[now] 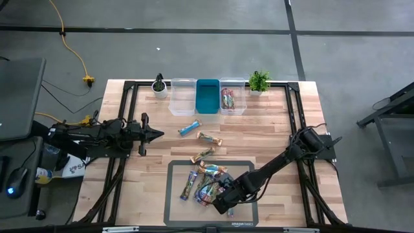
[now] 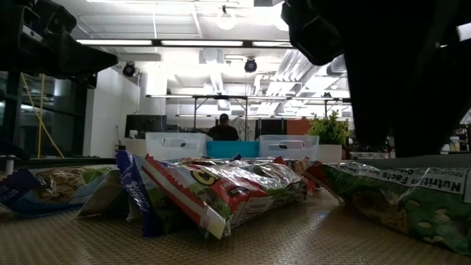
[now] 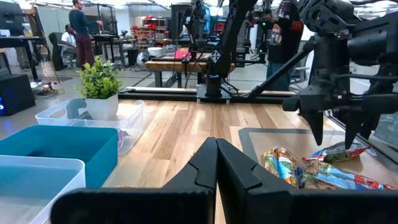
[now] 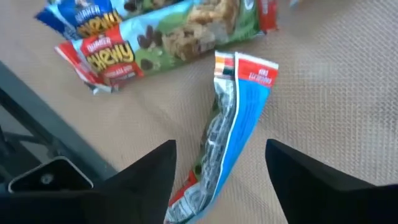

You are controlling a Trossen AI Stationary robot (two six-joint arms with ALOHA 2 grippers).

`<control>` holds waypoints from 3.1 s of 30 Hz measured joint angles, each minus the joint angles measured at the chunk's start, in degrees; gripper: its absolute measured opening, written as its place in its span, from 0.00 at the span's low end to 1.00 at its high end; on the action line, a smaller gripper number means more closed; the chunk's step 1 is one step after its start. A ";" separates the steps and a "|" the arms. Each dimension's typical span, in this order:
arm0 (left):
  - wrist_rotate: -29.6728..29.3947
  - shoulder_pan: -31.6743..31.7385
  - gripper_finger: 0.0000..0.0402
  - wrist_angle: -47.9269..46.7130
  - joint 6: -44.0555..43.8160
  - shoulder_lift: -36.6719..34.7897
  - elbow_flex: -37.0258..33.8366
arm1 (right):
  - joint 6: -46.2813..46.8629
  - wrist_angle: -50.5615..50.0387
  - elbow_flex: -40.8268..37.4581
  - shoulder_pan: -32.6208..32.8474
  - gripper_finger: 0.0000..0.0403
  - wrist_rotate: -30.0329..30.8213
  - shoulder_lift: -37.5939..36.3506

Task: Pick and place Granola Bars by type
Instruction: Put the red granola bar into the right transparent bin

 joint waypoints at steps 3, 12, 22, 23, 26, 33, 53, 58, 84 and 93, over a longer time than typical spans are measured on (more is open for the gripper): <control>0.01 -0.01 0.00 0.01 0.01 0.02 -0.01 | 0.02 -0.31 0.00 -0.07 0.59 1.53 0.00; -0.01 0.00 0.00 0.00 0.01 0.01 0.01 | -1.15 2.46 0.00 -0.42 0.59 0.26 3.32; -0.03 0.01 0.00 0.00 -0.01 0.00 -0.01 | 0.04 2.79 0.26 -0.42 0.57 1.16 5.60; -0.03 0.00 0.00 0.00 -0.01 0.00 0.00 | 0.06 2.78 0.26 -0.42 0.55 1.15 5.84; -0.03 0.00 0.00 -0.01 0.01 0.00 0.00 | 0.00 2.58 0.24 -0.42 0.50 1.03 6.01; -0.06 -0.01 0.00 0.01 0.01 0.00 0.00 | -0.07 2.47 0.13 -0.42 0.37 1.21 6.12; -0.12 0.01 0.00 0.01 0.01 0.00 -0.01 | -0.16 2.71 -0.22 -0.35 0.22 4.00 3.80; -0.12 0.01 0.00 0.01 0.00 0.00 0.00 | -1.12 3.86 -0.17 -0.57 0.20 5.29 2.80; -0.02 0.00 0.00 0.01 -0.01 0.00 -0.01 | -24.37 26.67 -0.09 -0.39 0.19 13.92 -1.04; -0.01 0.01 0.00 0.01 0.00 0.01 0.00 | -45.32 35.64 0.02 0.90 0.19 27.61 -8.40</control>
